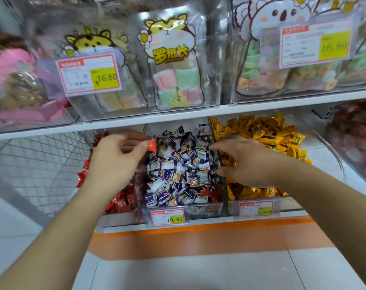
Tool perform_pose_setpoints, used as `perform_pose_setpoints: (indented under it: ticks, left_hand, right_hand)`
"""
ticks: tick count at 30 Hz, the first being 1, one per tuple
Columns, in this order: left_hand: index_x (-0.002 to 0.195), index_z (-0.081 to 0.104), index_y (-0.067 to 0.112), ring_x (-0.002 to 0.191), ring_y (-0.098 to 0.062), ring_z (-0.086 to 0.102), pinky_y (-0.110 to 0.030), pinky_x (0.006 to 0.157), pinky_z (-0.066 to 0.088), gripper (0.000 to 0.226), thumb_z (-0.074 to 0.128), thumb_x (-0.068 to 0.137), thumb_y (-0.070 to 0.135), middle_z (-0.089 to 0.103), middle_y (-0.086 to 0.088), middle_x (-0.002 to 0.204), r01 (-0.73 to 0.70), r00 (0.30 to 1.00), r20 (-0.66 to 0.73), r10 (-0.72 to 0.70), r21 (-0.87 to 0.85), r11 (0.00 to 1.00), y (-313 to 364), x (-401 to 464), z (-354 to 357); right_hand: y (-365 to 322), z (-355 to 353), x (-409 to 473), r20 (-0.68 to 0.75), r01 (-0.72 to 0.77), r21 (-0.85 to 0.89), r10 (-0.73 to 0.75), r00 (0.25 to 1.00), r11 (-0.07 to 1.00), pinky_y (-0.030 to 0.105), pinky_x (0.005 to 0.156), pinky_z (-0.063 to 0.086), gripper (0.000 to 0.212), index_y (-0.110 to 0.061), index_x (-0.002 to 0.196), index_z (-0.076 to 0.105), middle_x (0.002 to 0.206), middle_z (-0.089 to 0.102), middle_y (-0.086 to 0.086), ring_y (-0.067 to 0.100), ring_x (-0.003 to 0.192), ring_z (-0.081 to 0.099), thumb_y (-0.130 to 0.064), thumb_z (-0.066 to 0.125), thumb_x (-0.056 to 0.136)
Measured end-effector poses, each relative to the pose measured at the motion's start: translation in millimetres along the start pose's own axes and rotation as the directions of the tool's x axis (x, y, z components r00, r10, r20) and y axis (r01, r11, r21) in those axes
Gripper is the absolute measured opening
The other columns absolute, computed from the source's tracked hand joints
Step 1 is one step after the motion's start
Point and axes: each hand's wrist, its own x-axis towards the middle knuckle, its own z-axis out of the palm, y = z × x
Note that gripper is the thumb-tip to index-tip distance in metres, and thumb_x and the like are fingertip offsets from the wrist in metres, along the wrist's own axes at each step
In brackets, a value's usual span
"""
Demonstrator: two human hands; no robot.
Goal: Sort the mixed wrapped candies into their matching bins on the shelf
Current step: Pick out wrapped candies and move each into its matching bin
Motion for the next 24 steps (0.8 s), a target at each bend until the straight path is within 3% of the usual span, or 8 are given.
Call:
perform_pose_setpoints:
  ticks: [1,3,6,8,11,14,19,24]
  left_hand:
    - [0.096,0.077,0.027,0.088,-0.006,0.073,-0.036,0.092,0.058,0.006,0.075,0.092,0.023,0.078,0.012,0.09,0.029,0.998,-0.053,-0.026,0.044,0.999,-3,4,-10]
    - [0.106,0.076,0.022,0.095,-0.019,0.074,-0.043,0.094,0.058,0.022,0.067,0.089,0.032,0.078,0.005,0.095,0.09,0.989,-0.135,-0.059,0.24,0.967,-10,6,-23]
    - [0.11,0.074,0.015,0.094,-0.037,0.069,-0.045,0.086,0.057,0.024,0.065,0.089,0.024,0.075,-0.013,0.097,0.071,0.987,-0.157,0.018,0.541,0.838,-8,-2,-21]
    - [0.111,0.074,0.02,0.091,-0.028,0.068,-0.04,0.087,0.055,0.022,0.067,0.091,0.022,0.071,-0.007,0.097,-0.084,0.99,-0.053,0.133,0.534,0.841,1,-9,-5]
    - [0.113,0.072,0.033,0.091,0.002,0.06,-0.027,0.091,0.05,0.022,0.07,0.094,0.021,0.064,0.014,0.105,-0.294,0.945,0.253,0.208,0.375,0.879,16,-28,33]
    - [0.111,0.073,0.032,0.095,-0.005,0.061,-0.029,0.09,0.054,0.015,0.07,0.096,0.029,0.065,0.016,0.104,-0.393,0.861,0.465,0.205,0.353,0.849,18,-40,77]
    - [0.104,0.072,0.032,0.074,-0.017,0.066,-0.035,0.065,0.057,0.018,0.076,0.09,0.044,0.069,0.002,0.088,-0.176,0.788,0.608,-0.1,0.377,0.909,18,-35,118]
    - [0.103,0.07,0.029,0.082,-0.022,0.069,-0.044,0.076,0.062,0.035,0.087,0.075,0.044,0.07,0.001,0.093,-0.158,0.782,0.595,-0.188,0.48,0.863,15,-29,129]
  right_hand:
    - [0,1,1,-0.002,-0.004,0.002,0.004,1.0,1.0,0.046,0.126,0.011,0.066,-0.049,0.158,0.023,0.171,0.013,-0.009,0.02,0.158,-0.001,-0.045,0.059,0.102]
    - [1,3,1,-0.009,-0.011,0.005,0.011,1.0,1.0,0.048,0.125,0.012,0.067,-0.05,0.158,0.023,0.171,0.014,-0.008,0.022,0.158,0.0,-0.046,0.059,0.102]
    - [1,3,2,-0.014,-0.01,0.005,0.01,1.0,1.0,0.048,0.125,0.012,0.067,-0.05,0.157,0.024,0.17,0.015,-0.008,0.022,0.158,0.001,-0.045,0.06,0.101]
    - [1,3,2,-0.012,-0.015,0.006,0.015,1.0,1.0,0.048,0.125,0.013,0.067,-0.049,0.157,0.025,0.17,0.015,-0.007,0.022,0.158,0.002,-0.045,0.06,0.101]
    - [1,3,4,-0.007,-0.026,0.006,0.026,1.0,1.0,0.049,0.125,0.014,0.067,-0.049,0.157,0.025,0.171,0.014,-0.006,0.024,0.158,0.002,-0.045,0.061,0.101]
    - [0,3,5,-0.01,-0.045,0.007,0.045,0.999,0.999,0.05,0.125,0.014,0.068,-0.05,0.158,0.024,0.171,0.011,-0.005,0.025,0.158,0.001,-0.045,0.061,0.1]
    - [0,2,2,-0.004,-0.026,-0.005,0.026,1.0,1.0,0.045,0.126,0.01,0.067,-0.045,0.16,0.023,0.172,0.011,-0.007,0.02,0.158,-0.003,-0.043,0.058,0.103]
    - [0,1,-1,-0.002,-0.003,-0.026,0.003,1.0,1.0,0.042,0.126,0.009,0.067,-0.042,0.161,0.021,0.171,0.013,-0.007,0.018,0.158,0.0,-0.042,0.057,0.104]
